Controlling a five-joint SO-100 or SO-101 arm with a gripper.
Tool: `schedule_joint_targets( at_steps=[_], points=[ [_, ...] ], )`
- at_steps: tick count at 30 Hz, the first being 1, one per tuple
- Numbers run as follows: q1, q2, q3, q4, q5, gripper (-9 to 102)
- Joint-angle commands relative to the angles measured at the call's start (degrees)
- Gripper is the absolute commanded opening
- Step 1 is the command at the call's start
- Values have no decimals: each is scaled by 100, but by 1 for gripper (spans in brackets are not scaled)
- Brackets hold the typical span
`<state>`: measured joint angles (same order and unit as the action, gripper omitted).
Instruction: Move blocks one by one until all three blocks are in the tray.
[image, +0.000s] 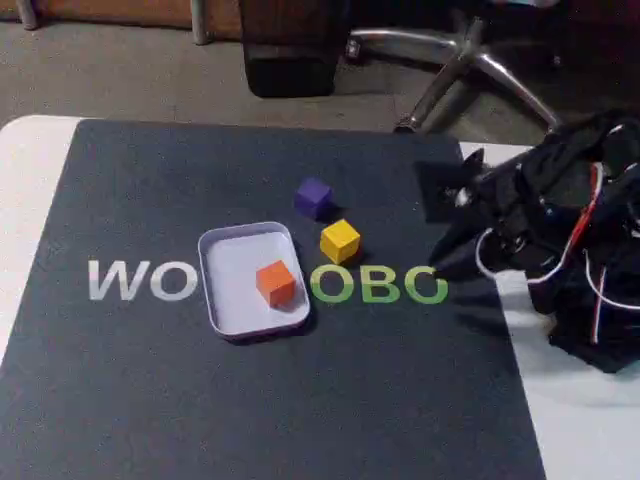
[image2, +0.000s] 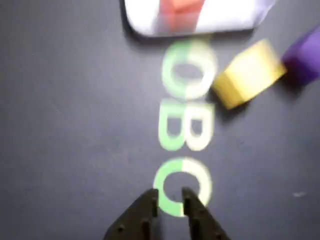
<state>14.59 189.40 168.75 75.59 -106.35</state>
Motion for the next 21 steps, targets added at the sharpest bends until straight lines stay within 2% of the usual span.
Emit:
schedule_joint_targets(
  at_steps=[1,5,9,16,21],
  points=[
    [26,-44,-800,229,167,4],
    [97,-879,-1626,457,404,4],
    [-88,-1951,-2681,677,1090,4],
    [-431,-5168,-5326,958,2865,4],
    [-70,-7128,-6987,1151,3533,4]
  ],
)
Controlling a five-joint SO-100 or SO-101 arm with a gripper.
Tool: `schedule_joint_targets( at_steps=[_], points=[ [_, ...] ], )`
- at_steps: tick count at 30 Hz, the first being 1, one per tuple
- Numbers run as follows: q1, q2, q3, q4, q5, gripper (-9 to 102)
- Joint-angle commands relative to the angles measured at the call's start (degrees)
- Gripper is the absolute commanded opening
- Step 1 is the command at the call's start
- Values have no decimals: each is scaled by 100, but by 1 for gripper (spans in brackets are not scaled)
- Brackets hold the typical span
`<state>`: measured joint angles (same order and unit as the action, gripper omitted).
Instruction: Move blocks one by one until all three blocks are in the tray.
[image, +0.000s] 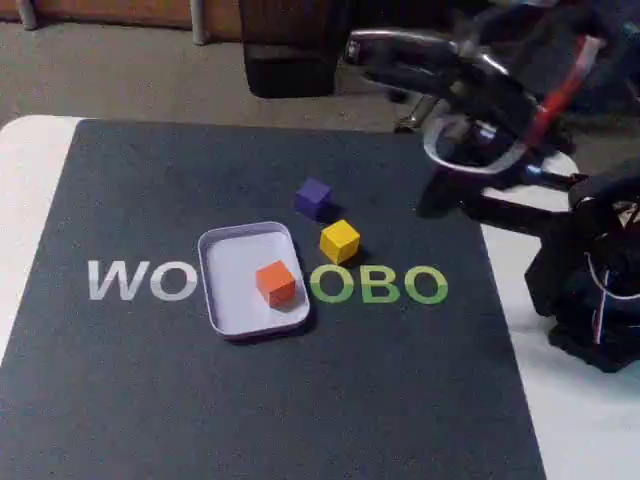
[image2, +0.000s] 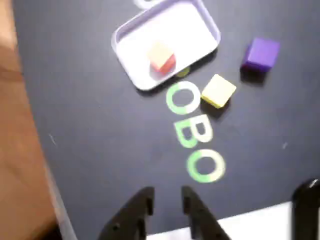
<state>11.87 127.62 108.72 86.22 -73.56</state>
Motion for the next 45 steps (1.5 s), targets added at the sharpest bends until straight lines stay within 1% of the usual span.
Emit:
schedule_joint_targets(
  at_steps=[1,6,12,23,30,40,45],
  points=[
    [325,-1213,-1178,105,281,4],
    [888,-1819,-1459,70,53,5],
    [1494,-2048,-1459,-79,-571,8],
    [2215,-3138,-1494,-1327,-1301,14],
    [2479,-3542,-1503,-1661,-1679,15],
    [2566,-4245,-1503,-2294,-1854,16],
    [2575,-4395,-1573,-2347,-1890,16]
  ],
)
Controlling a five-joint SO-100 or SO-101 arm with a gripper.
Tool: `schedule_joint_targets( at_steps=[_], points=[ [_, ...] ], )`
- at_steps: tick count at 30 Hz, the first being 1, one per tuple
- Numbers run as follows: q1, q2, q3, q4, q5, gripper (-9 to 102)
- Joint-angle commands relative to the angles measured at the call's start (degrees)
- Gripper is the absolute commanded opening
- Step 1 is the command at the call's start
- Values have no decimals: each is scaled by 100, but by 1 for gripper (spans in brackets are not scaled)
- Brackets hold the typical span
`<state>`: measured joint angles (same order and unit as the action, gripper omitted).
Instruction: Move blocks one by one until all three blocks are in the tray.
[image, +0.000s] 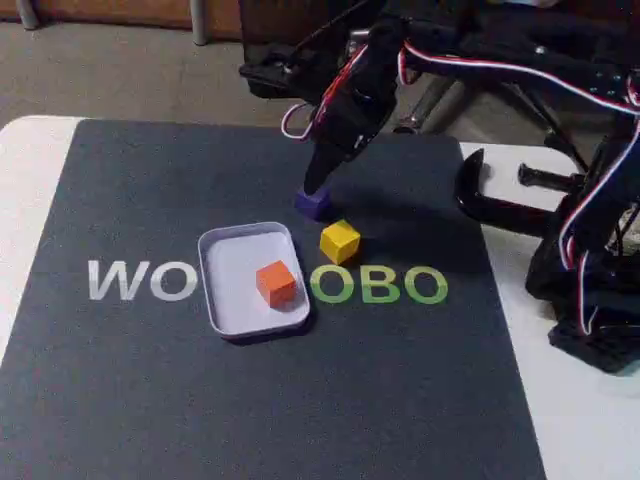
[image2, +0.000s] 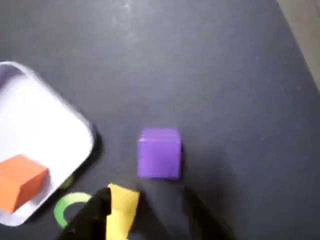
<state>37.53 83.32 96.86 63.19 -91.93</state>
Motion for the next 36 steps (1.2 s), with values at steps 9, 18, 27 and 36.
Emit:
schedule_joint_targets(
  at_steps=[9,18,27,36],
  points=[
    [88,-141,-510,-18,-343,16],
    [387,-501,-510,-272,-844,16],
    [316,-712,-413,-466,-976,16],
    [229,-272,264,-817,-1327,17]
  ],
)
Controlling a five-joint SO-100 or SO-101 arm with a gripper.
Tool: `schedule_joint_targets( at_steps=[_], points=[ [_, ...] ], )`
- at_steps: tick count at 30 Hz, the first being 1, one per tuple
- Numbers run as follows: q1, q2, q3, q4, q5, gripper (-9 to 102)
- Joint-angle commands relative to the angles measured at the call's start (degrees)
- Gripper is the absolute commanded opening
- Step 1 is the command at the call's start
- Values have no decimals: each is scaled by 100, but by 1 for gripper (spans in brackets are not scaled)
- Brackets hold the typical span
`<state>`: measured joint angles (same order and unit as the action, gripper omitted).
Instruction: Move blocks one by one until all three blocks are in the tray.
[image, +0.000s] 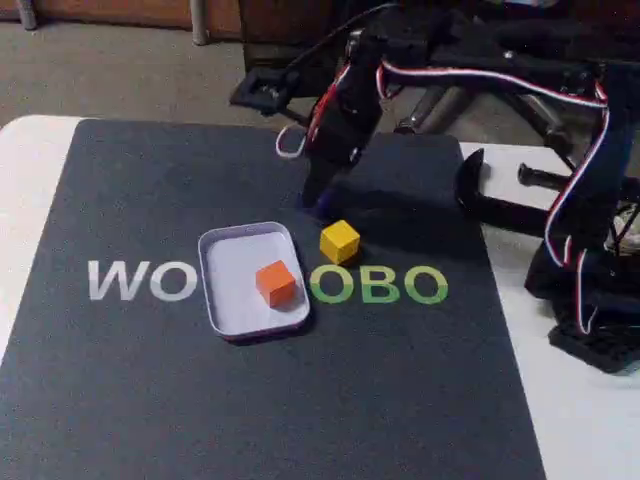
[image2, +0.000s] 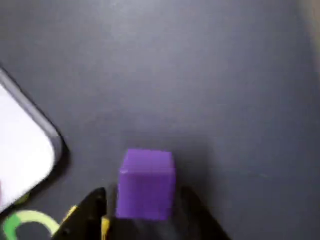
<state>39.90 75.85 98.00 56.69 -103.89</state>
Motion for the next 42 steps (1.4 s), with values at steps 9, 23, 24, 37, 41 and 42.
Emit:
schedule_joint_targets(
  at_steps=[9,23,24,37,41,42],
  points=[
    [26,545,475,-527,-272,16],
    [-18,466,431,-659,-176,-8],
    [-35,510,448,-668,-176,-8],
    [-1292,2013,756,-624,475,-8],
    [-1784,2303,976,-624,193,-8],
    [-1890,2312,993,-650,149,-8]
  ],
)
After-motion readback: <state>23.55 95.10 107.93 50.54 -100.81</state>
